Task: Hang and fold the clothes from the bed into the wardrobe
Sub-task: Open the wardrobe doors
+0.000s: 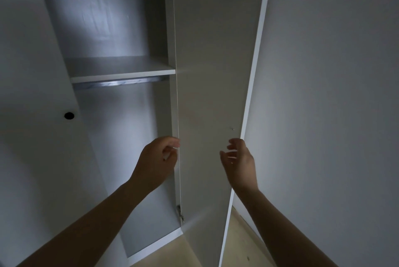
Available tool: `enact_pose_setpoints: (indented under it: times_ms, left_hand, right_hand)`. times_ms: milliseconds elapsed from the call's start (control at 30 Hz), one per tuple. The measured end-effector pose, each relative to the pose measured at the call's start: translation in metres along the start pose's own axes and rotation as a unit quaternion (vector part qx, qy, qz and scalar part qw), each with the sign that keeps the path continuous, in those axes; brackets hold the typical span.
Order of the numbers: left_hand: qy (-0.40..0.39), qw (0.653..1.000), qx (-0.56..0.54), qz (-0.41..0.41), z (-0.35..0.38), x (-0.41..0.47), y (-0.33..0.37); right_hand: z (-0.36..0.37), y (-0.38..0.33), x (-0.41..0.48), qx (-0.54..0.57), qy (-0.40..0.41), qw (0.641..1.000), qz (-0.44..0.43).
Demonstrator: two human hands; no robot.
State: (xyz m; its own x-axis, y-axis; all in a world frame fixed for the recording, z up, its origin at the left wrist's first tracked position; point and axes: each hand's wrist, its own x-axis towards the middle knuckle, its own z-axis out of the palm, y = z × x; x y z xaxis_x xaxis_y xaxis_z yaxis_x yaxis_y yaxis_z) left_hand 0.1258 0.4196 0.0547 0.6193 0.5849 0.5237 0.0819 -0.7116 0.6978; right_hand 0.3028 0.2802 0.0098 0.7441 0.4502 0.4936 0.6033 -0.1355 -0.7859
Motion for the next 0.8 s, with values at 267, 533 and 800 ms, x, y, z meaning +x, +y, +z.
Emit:
enact_pose_setpoints:
  times_ms: [267, 533, 800]
  left_hand:
    - [0.028, 0.999, 0.034, -0.022, -0.038, -0.011, -0.037]
    - [0.093, 0.989, 0.066, -0.098, -0.113, 0.012, -0.101]
    - [0.125, 0.974, 0.125, -0.143, -0.180, 0.031, -0.162]
  right_hand:
    - [0.047, -0.041, -0.002, -0.006, -0.074, 0.996, -0.045]
    - [0.145, -0.092, 0.021, 0.033, -0.138, 0.989, -0.047]
    - [0.235, -0.134, 0.034, 0.072, -0.183, 0.980, -0.045]
